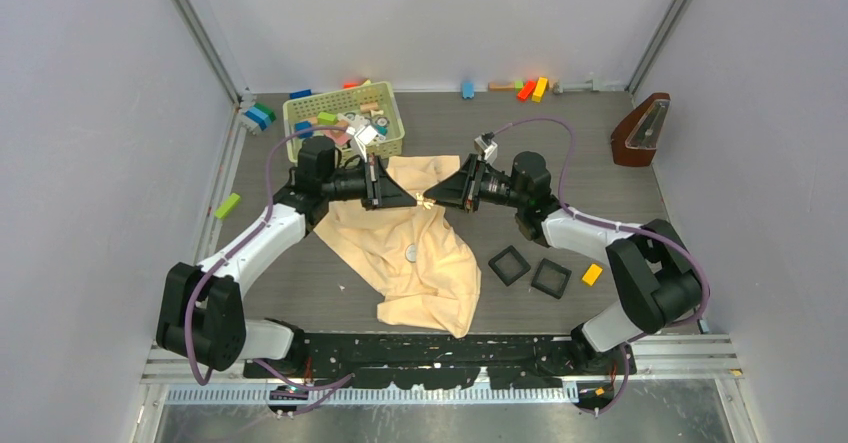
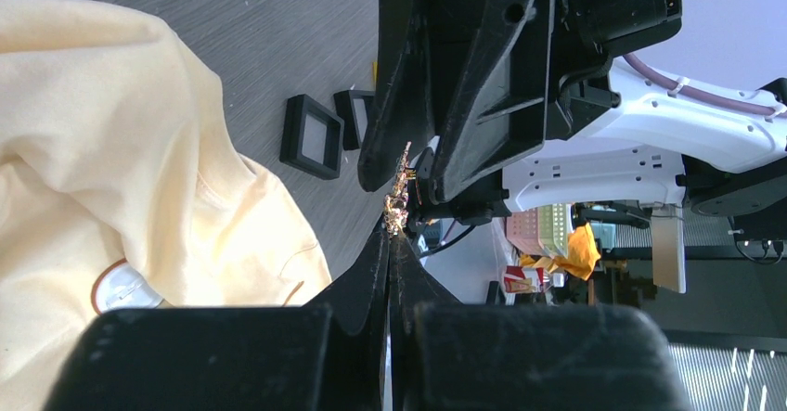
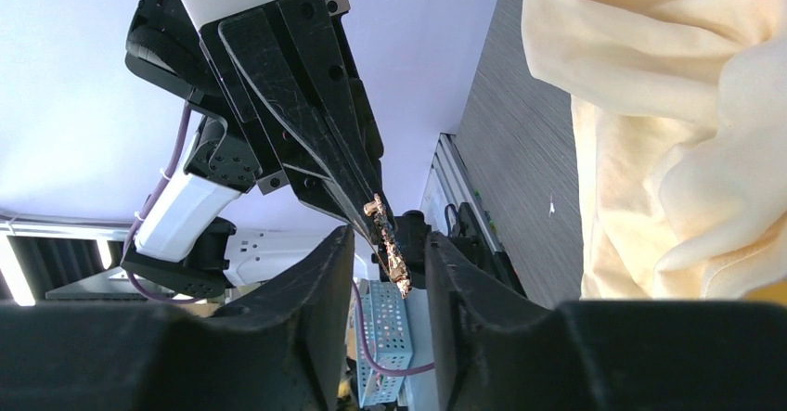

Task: Remove the brooch from the garment

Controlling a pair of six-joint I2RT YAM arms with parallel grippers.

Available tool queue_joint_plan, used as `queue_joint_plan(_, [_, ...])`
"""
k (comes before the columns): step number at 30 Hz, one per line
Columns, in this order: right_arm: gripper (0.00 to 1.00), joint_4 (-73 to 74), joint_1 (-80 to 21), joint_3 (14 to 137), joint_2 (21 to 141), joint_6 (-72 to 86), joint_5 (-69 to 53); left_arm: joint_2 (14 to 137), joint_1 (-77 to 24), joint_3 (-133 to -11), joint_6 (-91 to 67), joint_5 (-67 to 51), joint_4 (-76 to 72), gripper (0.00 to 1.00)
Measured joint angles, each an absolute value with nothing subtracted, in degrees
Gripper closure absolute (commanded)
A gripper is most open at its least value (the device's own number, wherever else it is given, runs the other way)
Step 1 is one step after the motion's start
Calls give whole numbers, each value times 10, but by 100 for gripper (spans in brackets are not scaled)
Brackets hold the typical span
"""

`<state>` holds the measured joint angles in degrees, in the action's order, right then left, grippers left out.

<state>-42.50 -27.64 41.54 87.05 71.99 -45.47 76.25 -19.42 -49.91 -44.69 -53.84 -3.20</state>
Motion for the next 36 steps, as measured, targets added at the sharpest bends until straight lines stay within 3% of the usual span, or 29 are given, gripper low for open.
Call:
queue_joint_plan(16, [74, -385, -280, 418, 878, 688, -452, 762, -194, -498, -443, -538, -26, 100])
queue_joint_plan(21, [67, -323, -286, 428, 861, 642, -436, 762, -194, -498, -443, -537, -23, 100])
queue_joint_plan(31, [70, -296, -288, 429, 851, 620, -413, 761, -197, -498, -441, -534, -23, 100])
queue_joint_plan(36, [63, -296, -289, 429, 851, 620, -407, 761, -201, -498, -441, -530, -23, 100])
